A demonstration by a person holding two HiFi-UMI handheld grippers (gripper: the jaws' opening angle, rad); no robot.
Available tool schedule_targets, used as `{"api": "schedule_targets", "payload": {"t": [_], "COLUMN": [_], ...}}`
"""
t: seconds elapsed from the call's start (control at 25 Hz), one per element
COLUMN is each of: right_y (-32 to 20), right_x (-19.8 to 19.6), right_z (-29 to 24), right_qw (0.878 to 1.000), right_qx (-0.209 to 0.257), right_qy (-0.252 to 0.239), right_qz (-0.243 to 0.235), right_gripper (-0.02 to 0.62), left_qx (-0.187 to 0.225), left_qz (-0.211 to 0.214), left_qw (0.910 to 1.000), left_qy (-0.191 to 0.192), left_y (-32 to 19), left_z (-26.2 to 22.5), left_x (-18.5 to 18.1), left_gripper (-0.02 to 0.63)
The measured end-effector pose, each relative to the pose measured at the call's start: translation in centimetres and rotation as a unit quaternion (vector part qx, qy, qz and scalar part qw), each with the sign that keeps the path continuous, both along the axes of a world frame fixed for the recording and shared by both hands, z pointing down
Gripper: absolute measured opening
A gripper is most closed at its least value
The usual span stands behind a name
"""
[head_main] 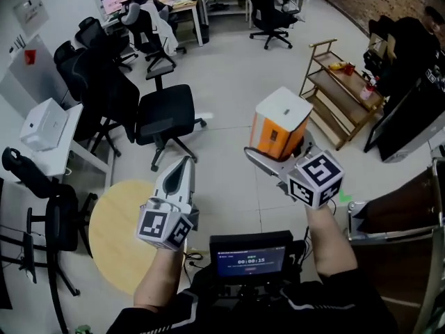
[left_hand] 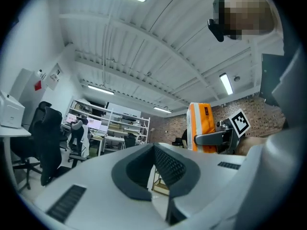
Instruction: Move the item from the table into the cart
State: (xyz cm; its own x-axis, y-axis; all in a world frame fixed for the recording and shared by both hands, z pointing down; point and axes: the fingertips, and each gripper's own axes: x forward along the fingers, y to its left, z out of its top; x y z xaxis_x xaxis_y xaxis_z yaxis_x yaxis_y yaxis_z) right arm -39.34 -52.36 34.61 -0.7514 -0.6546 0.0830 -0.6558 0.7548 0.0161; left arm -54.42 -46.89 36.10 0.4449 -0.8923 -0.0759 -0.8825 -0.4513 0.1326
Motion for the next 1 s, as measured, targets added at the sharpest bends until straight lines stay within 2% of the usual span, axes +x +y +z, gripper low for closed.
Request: {"api": "schedule_targets", "payload": {"t": [0.12, 0.2, 0.28, 0.4, 0.48, 0.56, 0.68, 0.8, 0.88, 0.96, 1.0], "right_y": [0.5, 1.1, 1.9, 3.2, 3.4, 3.0, 1.9, 1.7, 3.1, 4.4, 4.8], "right_x": [5.1, 10.5, 18.5, 33.0, 38.7, 39.9, 43.2, 51.0, 58.0, 63.3, 64.6], "right_z": [-0.7, -0.8, -1.0, -2.2, -2.3, -1.3, 0.4, 1.0, 0.2, -0.7, -0.7], "right_qw": [0.999, 0.998, 0.996, 0.990, 0.983, 0.974, 0.960, 0.943, 0.929, 0.913, 0.905], "right_qx": [0.003, 0.008, 0.012, 0.025, 0.032, 0.034, 0.033, 0.037, 0.037, 0.038, 0.037], "right_qy": [0.002, 0.004, 0.003, -0.006, -0.012, -0.017, -0.020, -0.017, -0.019, -0.016, -0.013], "right_qz": [0.040, 0.064, 0.092, 0.138, 0.182, 0.223, 0.277, 0.332, 0.368, 0.405, 0.423], "right_gripper": [0.405, 0.405, 0.405, 0.405, 0.405, 0.405, 0.405, 0.405, 0.405, 0.405, 0.405], "left_qx": [0.002, 0.006, 0.007, 0.011, 0.020, 0.029, 0.031, 0.033, 0.028, 0.026, 0.025], "left_qz": [0.036, 0.060, 0.088, 0.127, 0.155, 0.191, 0.246, 0.302, 0.338, 0.377, 0.398], "left_qw": [0.9993, 0.9982, 0.9961, 0.9919, 0.9874, 0.9803, 0.9685, 0.9527, 0.9407, 0.9257, 0.9171], "left_qy": [0.008, 0.005, 0.003, -0.008, -0.027, -0.039, -0.027, -0.014, -0.013, -0.011, -0.008], "left_y": [-1.6, -2.5, -3.3, -4.0, -4.8, -6.0, -8.7, -10.8, -10.9, -10.8, -10.9], "left_z": [-0.9, -1.0, -1.2, -2.1, -2.1, -1.1, 0.4, 1.1, 0.7, 0.2, 0.3], "left_x": [4.5, 9.8, 17.7, 32.3, 38.0, 39.6, 43.3, 51.7, 59.3, 65.5, 67.1], "left_gripper": [0.008, 0.008, 0.008, 0.008, 0.008, 0.008, 0.008, 0.008, 0.008, 0.008, 0.008]}}
